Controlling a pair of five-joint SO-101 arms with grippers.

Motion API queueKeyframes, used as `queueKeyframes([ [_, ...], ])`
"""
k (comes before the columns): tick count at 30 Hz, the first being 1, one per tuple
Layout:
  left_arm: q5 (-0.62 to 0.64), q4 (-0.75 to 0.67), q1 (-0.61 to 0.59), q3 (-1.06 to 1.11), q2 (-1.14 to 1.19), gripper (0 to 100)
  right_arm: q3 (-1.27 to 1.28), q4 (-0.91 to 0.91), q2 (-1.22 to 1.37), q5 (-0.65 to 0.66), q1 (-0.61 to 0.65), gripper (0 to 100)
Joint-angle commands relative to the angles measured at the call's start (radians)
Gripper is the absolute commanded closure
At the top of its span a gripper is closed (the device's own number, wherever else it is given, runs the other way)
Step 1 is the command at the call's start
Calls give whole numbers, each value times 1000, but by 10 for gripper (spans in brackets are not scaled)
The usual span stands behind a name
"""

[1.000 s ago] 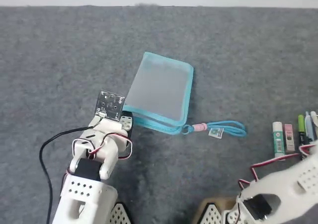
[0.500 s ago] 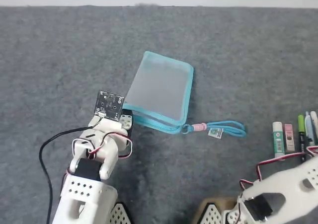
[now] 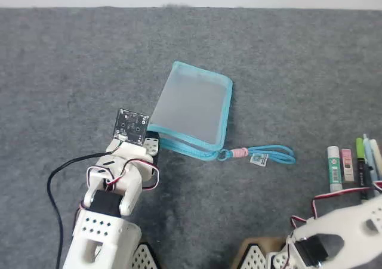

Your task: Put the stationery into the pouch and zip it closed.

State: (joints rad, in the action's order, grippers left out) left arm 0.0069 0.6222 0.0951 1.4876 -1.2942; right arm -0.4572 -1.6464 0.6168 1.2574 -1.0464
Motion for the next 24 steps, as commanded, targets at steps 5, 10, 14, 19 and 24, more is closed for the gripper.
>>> queueKeyframes([
  [5,20,-40,-9,-4,-17,988,-14,-148,-424,-213,185,992],
  [10,20,-64,-9,-4,-15,988,226,-150,-638,-272,395,992],
  [14,54,-95,-9,2,-11,988,508,-147,-869,-339,650,992],
  [19,66,-97,-9,1,-11,988,726,-145,-1147,-569,1040,992],
  [24,63,-97,-9,1,-11,988,821,-148,-1227,-718,1357,992],
])
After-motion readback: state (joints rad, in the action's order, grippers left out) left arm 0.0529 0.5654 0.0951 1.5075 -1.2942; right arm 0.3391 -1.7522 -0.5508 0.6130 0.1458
